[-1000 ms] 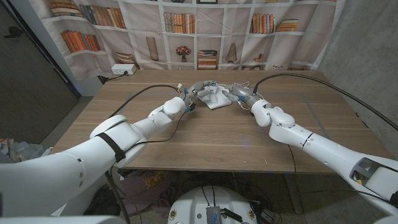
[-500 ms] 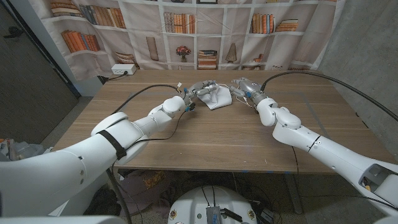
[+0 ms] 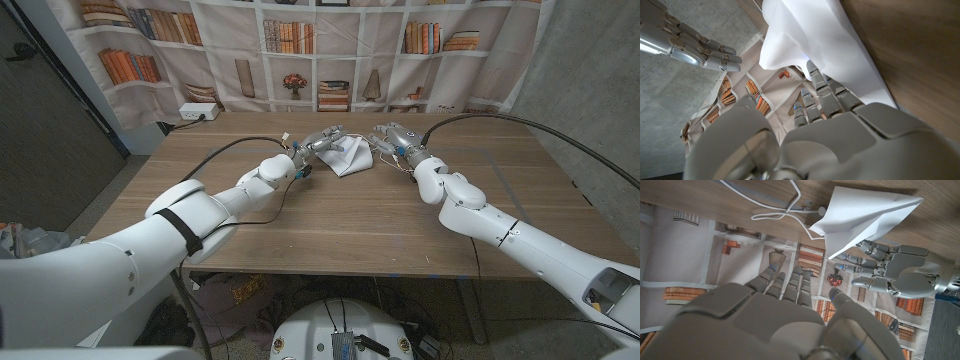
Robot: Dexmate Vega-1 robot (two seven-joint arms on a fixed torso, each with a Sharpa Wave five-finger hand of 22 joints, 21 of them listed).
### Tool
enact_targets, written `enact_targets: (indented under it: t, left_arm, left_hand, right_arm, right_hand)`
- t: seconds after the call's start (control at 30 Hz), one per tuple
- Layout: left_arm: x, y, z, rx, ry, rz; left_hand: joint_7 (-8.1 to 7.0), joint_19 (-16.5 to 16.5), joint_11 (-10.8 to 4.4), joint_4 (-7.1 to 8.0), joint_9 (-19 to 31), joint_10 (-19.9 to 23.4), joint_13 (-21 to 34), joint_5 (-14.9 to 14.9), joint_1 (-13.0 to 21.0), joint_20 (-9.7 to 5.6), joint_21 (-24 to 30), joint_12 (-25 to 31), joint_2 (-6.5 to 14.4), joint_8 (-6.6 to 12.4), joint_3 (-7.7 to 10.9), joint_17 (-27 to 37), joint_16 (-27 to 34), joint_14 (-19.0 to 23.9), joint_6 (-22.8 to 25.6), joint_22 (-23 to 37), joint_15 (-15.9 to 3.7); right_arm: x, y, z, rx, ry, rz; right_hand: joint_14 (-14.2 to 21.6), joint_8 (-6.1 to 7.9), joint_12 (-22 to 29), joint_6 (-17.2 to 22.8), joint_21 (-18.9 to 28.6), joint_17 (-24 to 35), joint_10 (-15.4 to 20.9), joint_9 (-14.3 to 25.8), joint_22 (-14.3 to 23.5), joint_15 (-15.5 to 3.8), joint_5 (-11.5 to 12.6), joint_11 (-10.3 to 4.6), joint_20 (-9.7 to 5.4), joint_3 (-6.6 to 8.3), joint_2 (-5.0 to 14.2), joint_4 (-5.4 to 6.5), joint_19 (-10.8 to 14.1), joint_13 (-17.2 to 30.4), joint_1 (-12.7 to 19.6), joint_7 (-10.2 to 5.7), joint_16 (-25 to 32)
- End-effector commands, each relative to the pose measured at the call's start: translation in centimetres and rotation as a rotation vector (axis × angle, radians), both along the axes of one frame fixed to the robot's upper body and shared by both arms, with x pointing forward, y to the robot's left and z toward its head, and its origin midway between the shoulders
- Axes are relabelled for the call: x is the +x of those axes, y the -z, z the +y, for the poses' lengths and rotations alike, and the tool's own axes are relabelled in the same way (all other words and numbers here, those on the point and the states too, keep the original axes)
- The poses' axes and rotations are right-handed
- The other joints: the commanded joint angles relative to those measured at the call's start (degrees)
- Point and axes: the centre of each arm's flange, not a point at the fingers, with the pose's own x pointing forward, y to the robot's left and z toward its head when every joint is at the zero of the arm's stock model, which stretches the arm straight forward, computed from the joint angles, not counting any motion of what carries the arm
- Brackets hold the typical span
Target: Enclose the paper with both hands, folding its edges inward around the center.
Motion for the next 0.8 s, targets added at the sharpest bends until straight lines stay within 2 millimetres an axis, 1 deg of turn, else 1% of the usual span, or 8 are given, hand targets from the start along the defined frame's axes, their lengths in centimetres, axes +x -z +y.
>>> enact_targets:
  t: [0.03, 0.07, 0.2, 0.37, 0.53, 0.8]
  left_arm:
    - [-0.3, -0.2, -0.1, -0.006, 0.024, -0.016]
    - [-0.4, -0.3, -0.2, -0.006, 0.027, -0.019]
    - [-0.5, -0.4, -0.2, -0.008, 0.041, -0.025]
    - [-0.5, -0.6, -0.1, -0.02, 0.042, -0.02]
    - [0.1, -0.6, 0.3, -0.03, 0.013, 0.02]
    - [1.1, -0.2, 0.4, -0.032, -0.028, 0.108]
  left_hand:
    - [-0.01, -0.2, 0.07, -0.15, -0.1, -0.2, 0.0, 0.4, -0.9, -0.34, -0.4, 0.1, 0.2, 0.15, -0.38, 0.1, -0.1, -1.2, -0.5, 0.1, -5.71]
    - [0.48, -0.3, 0.22, -0.21, -0.1, -0.2, -0.1, 0.5, -1.0, -0.3, -0.5, 0.2, 0.4, 0.38, -0.41, 0.1, -0.2, -1.3, -0.1, 0.1, -5.74]
    - [0.69, -0.6, -0.06, -0.4, -0.2, 0.2, -0.1, 0.6, -1.4, -0.22, -0.8, 0.4, 0.6, 0.74, -0.46, 0.1, -0.5, -2.4, 0.4, 0.0, -5.9]
    - [1.22, -2.5, -0.14, -0.8, -0.4, 0.4, -0.3, 0.7, -1.8, 0.27, -2.0, 0.6, 1.0, 1.24, -0.52, 0.0, -1.1, -5.0, 1.3, 0.0, -6.0]
    - [1.43, -3.7, -0.1, -1.08, -0.6, 0.4, -0.4, 0.7, -2.1, 0.8, -2.8, 0.6, 1.2, 1.65, -0.57, -0.1, -1.3, -7.0, 2.3, -0.1, -5.93]
    - [1.67, -3.9, 0.03, -1.31, -0.7, 0.2, -0.4, 0.8, -2.3, 1.14, -3.3, 0.5, 1.3, 1.72, -0.6, -0.1, -1.2, -8.3, 2.6, -0.1, -5.79]
  right_arm:
    - [-0.8, 0.3, 0.0, -0.006, 0.001, 0.004]
    - [-0.9, 0.3, 0.0, -0.004, 0.003, 0.004]
    - [-1.1, 0.3, -0.1, 0.006, 0.006, 0.003]
    - [-1.7, 0.3, 0.2, 0.009, 0.006, -0.001]
    - [-2.2, 0.0, 0.2, 0.021, 0.015, -0.009]
    - [-3.3, -0.3, 0.0, 0.041, 0.04, -0.025]
  right_hand:
    - [0.2, -0.11, -0.1, 0.0, -0.2, 0.0, 0.1, 0.1, 0.1, -3.87, 0.2, 0.17, -3.99, -0.01, 2.36, 0.05, 0.6, 0.1, 0.1, -0.14, 0.0]
    - [0.2, -0.1, -0.1, 0.0, -0.2, 0.0, 0.1, 0.1, 0.1, -3.84, 0.2, 0.19, -3.98, -0.01, 2.35, 0.06, 0.6, 0.1, 0.1, -0.07, 0.0]
    - [0.2, -0.08, -0.1, 0.1, -0.2, 0.0, 0.1, 0.1, 0.1, -3.84, 0.2, 0.14, -3.94, -0.05, 2.31, 0.09, 0.6, 0.1, 0.1, -0.07, 0.0]
    - [0.2, -0.08, -0.1, 0.1, -0.2, 0.0, 0.1, 0.1, 0.1, -3.79, 0.1, 0.05, -3.91, -0.11, 2.26, 0.14, 0.6, 0.1, 0.0, -0.1, 0.0]
    - [0.2, -0.08, -0.1, 0.1, -0.3, 0.0, 0.1, 0.1, 0.1, -3.77, 0.1, 0.04, -3.91, -0.16, 2.24, 0.2, 0.6, 0.1, 0.0, -0.03, 0.1]
    - [0.3, -0.09, -0.1, 0.1, -0.3, 0.0, 0.1, 0.1, 0.1, -3.71, 0.1, 0.07, -3.87, -0.22, 2.22, 0.24, 0.6, 0.1, -0.1, -0.02, 0.1]
